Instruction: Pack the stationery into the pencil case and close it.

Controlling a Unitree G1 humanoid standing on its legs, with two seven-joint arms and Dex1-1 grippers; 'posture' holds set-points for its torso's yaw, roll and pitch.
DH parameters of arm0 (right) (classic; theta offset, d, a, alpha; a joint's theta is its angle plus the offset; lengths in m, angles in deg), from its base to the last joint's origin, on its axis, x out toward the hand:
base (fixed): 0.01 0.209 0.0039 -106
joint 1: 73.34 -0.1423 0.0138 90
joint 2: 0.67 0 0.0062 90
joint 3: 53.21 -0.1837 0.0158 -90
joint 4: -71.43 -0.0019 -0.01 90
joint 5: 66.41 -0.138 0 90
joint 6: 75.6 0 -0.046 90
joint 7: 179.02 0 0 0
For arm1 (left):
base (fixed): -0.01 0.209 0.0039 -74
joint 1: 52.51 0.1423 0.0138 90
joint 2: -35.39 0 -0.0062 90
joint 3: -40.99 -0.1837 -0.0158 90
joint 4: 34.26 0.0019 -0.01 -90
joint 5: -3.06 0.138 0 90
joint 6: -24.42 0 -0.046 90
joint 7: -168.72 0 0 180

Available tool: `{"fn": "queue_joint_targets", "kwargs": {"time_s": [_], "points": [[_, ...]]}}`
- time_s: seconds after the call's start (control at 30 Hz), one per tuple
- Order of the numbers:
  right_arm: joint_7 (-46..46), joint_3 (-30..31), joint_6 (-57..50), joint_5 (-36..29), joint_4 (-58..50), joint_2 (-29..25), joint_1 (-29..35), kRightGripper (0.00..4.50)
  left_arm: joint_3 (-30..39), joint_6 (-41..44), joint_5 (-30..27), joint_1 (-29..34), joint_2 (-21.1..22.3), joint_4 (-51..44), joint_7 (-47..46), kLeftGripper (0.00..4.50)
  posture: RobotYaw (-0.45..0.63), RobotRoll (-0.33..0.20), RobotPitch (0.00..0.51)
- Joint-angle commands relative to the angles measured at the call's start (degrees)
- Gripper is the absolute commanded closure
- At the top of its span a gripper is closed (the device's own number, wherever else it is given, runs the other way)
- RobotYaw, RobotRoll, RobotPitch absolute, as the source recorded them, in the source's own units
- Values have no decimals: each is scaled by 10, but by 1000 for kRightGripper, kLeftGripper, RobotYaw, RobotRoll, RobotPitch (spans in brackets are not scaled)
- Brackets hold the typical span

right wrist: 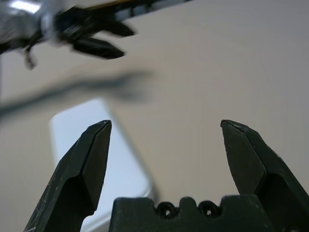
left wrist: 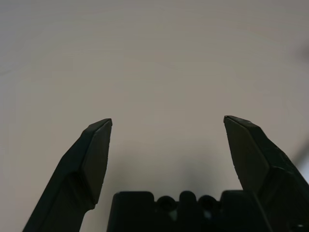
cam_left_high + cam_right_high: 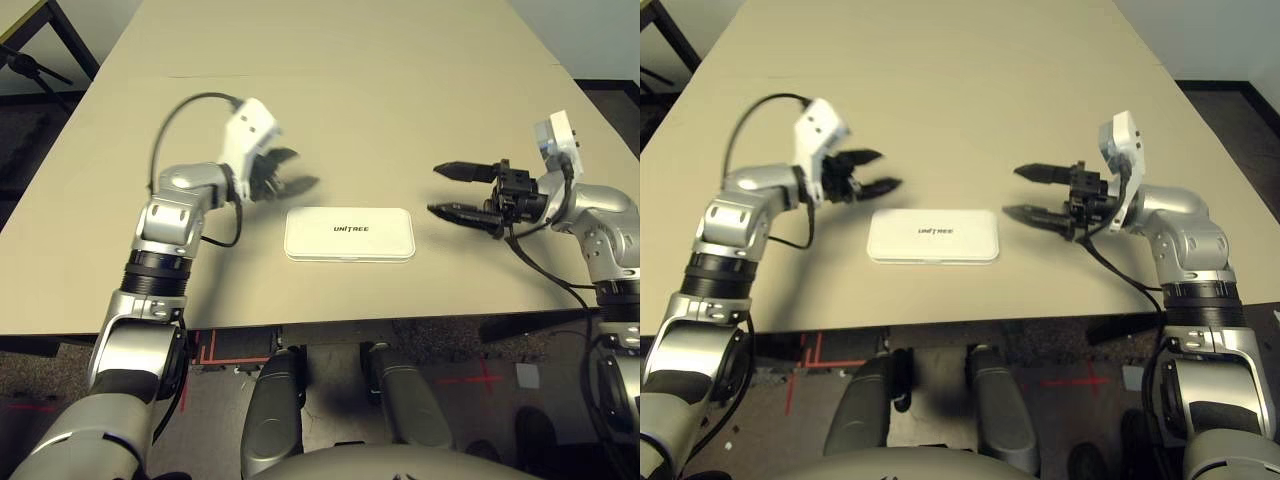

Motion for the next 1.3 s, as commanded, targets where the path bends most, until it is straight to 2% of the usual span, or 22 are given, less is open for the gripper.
{"fn": "queue_joint_targets", "kwargs": {"time_s": [0.03, 0.1, 0.2, 0.37, 0.53, 0.83, 1.3], "points": [[-113, -50, 48, 14, 34, 31, -14, 0, 62, -35, -4, 35, -12, -5, -103, 35, -45, 0, 196], [-198, -70, 64, 32, 56, 49, -23, 0, 107, -58, -7, 45, -23, -5, -173, 35, -45, 0, 194], [-269, -79, 79, 55, 82, 57, -31, 0, 139, -90, -5, 53, -32, -8, -240, 35, -43, 0, 191], [-357, -93, 124, 86, 128, 62, -41, 0, 154, -121, 1, 74, -35, -30, -303, 35, -39, 0, 187], [-428, -104, 166, 104, 175, 62, -45, 0, 157, -104, -10, 107, -55, -65, -346, 35, -43, 0, 186], [-497, -119, 212, 116, 250, 58, -49, 0, 148, -111, -18, 138, -66, -73, -362, 35, -64, 0, 186], [-544, -113, 214, 137, 258, 58, -35, 0, 144, -127, -22, 150, -72, -68, -366, 35, -82, 0, 184]]}}
